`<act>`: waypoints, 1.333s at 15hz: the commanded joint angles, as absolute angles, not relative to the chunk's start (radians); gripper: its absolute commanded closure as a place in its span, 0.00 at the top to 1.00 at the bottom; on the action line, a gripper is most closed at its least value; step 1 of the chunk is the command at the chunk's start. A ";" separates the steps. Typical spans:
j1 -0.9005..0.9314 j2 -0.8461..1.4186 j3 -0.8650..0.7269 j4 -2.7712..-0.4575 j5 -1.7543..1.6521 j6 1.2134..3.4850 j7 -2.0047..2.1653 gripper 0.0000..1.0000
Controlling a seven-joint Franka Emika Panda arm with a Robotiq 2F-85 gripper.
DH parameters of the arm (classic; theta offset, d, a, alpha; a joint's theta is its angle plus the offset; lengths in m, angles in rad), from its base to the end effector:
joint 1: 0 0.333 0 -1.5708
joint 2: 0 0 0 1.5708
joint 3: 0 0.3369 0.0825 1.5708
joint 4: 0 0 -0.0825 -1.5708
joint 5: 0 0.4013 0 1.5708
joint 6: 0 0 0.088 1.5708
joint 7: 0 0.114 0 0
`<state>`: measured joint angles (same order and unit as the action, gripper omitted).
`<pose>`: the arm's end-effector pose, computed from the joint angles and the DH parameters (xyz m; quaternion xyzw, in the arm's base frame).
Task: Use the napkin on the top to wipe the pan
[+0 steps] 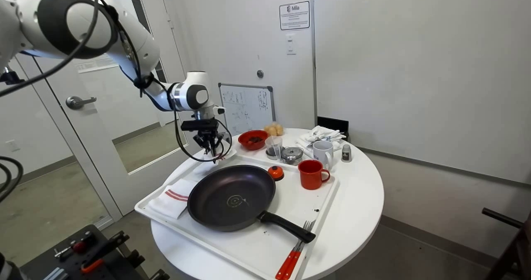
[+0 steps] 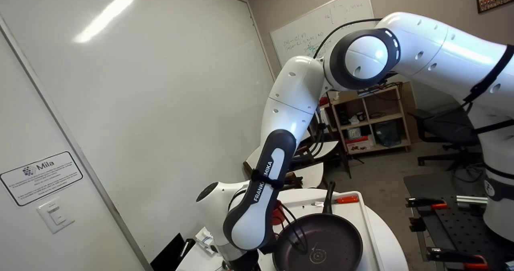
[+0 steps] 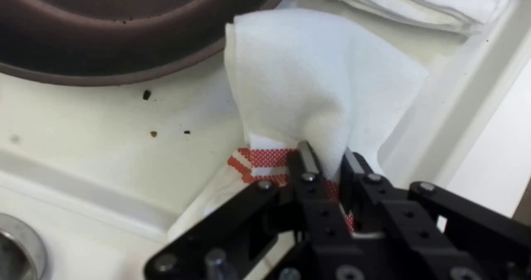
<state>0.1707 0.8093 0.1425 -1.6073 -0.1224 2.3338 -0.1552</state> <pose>0.6780 0.2047 0.1436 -0.9662 -0.2552 0.0369 0.0068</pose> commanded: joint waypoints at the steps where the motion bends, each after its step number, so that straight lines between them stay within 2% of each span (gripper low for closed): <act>1: 0.156 0.917 0.172 -1.479 -0.081 2.267 -0.210 0.04; 11: 0.163 1.047 0.189 -1.363 -0.069 2.206 -0.237 0.04; 12: 0.163 1.046 0.187 -1.363 -0.070 2.207 -0.234 0.10; 13: 0.164 1.046 0.186 -1.360 -0.071 2.204 -0.231 0.41; 15: 0.163 1.041 0.187 -1.361 -0.068 2.205 -0.231 0.48; 20: 0.161 1.021 0.193 -1.385 -0.067 2.222 -0.235 0.84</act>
